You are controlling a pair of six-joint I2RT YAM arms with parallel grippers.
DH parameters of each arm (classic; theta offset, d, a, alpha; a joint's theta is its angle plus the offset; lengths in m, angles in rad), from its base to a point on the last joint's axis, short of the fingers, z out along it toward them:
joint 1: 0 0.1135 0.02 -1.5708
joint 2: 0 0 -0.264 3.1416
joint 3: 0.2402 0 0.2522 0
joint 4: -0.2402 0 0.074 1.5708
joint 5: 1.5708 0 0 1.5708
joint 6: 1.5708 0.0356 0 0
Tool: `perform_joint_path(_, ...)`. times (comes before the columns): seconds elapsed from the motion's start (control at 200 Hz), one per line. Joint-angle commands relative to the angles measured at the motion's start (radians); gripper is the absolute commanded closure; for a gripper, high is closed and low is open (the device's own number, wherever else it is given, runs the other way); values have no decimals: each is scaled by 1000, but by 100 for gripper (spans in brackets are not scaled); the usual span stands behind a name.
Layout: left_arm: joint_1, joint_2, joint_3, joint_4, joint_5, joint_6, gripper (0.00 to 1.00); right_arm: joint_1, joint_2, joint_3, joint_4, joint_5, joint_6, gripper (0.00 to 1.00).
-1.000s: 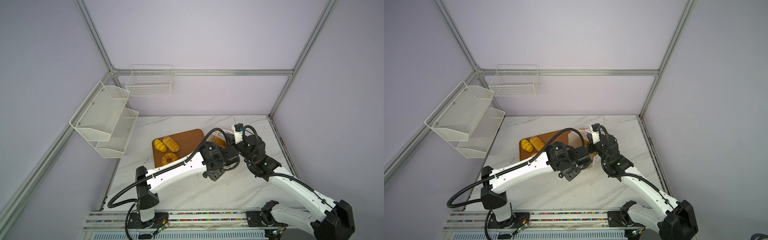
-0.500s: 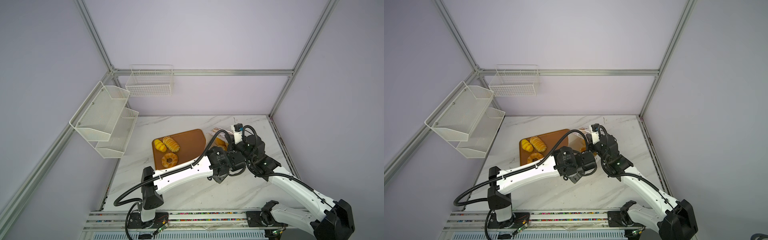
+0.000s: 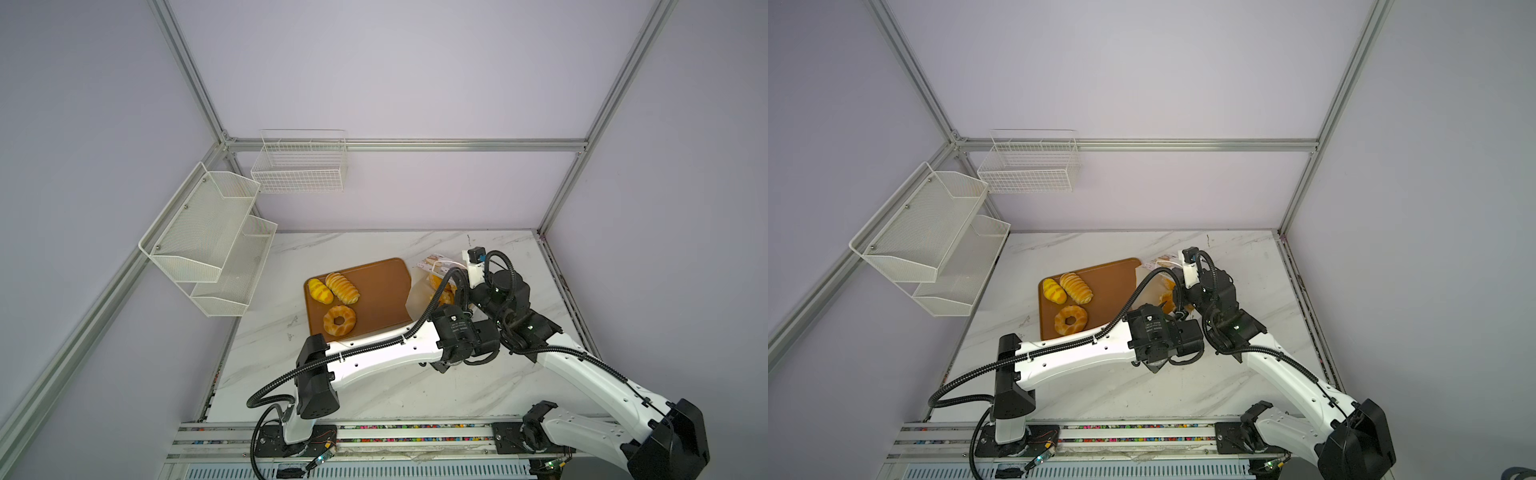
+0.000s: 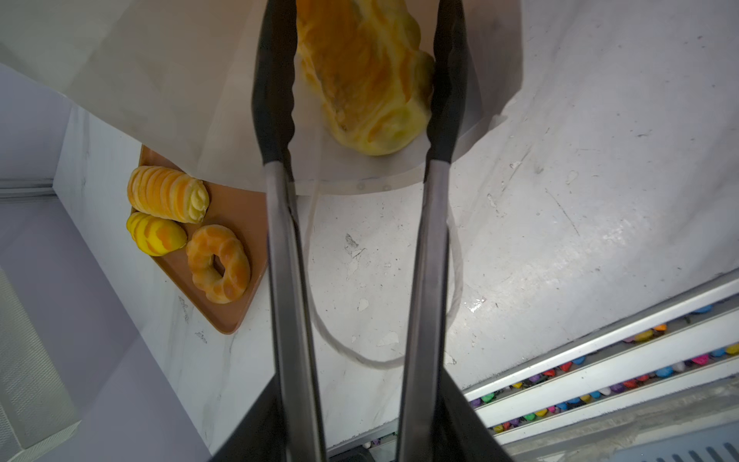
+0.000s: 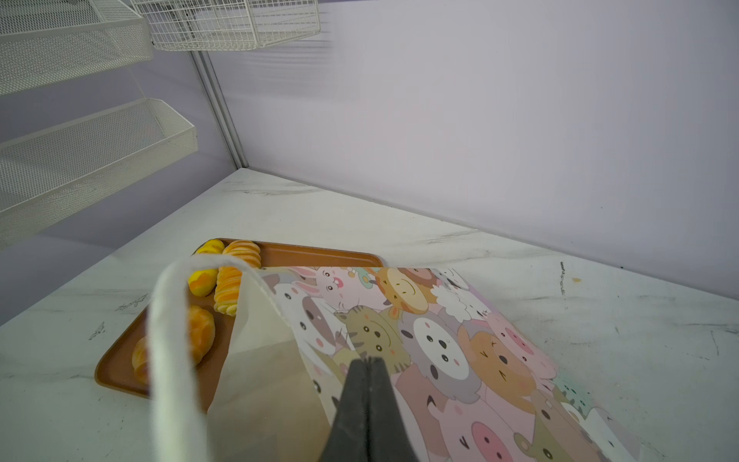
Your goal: Take the fake bread out of the paper bag
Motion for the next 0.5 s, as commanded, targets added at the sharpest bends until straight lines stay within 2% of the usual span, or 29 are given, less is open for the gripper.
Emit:
perform_joint_path(0.0,-14,29,82,-92,-92,-67,52,2,-27,7,10,2,9,100)
perform_joint_path(0.23,-19,31,88,-133,-122,-93,55,2,-29,5,8,6,5,100)
perform_joint_path(0.495,-13,-1,60,-130,-133,-103,76,2,-36,3,3,12,2,100)
